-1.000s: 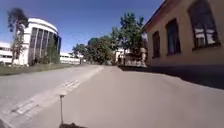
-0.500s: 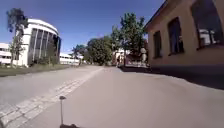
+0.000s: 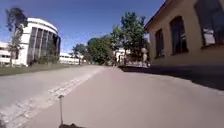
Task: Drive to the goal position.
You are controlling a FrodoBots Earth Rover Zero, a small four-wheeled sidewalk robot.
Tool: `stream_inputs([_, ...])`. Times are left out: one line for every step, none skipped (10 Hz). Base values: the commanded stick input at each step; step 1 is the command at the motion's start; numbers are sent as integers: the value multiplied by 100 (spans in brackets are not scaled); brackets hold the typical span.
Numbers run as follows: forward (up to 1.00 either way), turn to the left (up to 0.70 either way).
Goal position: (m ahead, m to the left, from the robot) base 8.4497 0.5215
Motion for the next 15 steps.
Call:
stream_inputs([60,0])
stream_inputs([60,0])
stream_inputs([60,0])
stream_inputs([60,0])
stream_inputs([60,0])
stream_inputs([60,0])
stream_inputs([60,0])
stream_inputs([60,0])
stream_inputs([60,0])
stream_inputs([60,1])
stream_inputs([60,10])
stream_inputs([60,15])
stream_inputs([60,15])
stream_inputs([60,15])
stream_inputs([60,15])
